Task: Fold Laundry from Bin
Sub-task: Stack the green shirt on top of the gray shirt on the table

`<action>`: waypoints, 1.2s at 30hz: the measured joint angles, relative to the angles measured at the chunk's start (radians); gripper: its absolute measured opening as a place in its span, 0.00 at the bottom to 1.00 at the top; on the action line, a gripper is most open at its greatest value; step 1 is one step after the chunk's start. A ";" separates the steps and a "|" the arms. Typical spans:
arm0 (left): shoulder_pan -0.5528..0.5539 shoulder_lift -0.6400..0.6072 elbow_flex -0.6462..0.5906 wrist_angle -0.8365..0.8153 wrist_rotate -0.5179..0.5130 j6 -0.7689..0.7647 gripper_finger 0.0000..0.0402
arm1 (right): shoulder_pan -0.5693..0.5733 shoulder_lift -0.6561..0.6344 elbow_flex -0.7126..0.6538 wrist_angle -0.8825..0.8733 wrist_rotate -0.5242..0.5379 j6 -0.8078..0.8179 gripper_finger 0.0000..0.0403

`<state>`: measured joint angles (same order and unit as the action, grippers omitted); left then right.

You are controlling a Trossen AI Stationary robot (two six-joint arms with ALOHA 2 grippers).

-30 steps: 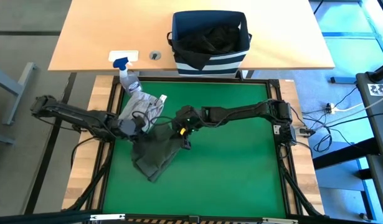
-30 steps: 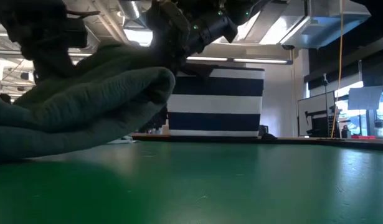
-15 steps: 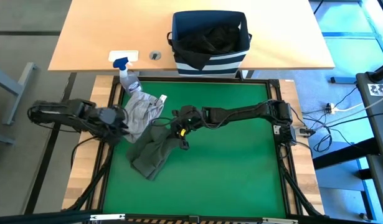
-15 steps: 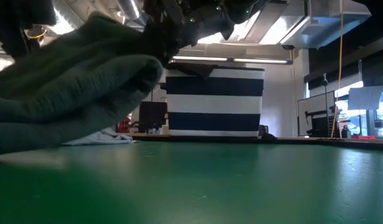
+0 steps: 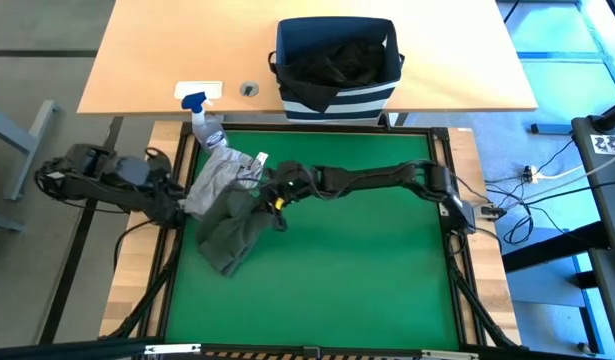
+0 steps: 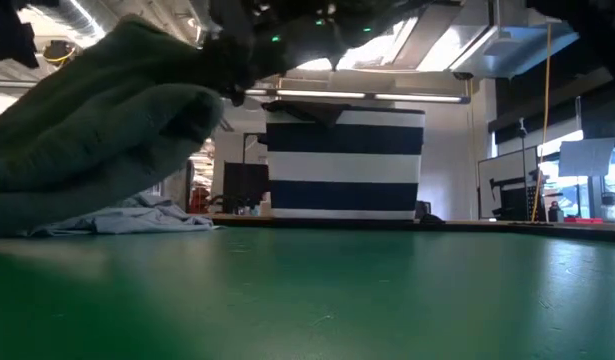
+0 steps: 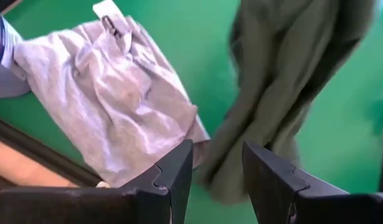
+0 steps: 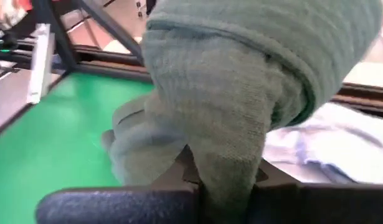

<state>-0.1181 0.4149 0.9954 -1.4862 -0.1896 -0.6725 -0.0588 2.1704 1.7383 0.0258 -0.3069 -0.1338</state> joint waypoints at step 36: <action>0.000 0.001 0.088 0.002 -0.026 0.109 0.33 | -0.231 0.391 0.465 -0.069 0.138 0.204 0.23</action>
<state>-0.1184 0.4156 1.0836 -1.4845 -0.2153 -0.5633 -0.2893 2.5615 2.2036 -0.0435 -0.1693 0.0701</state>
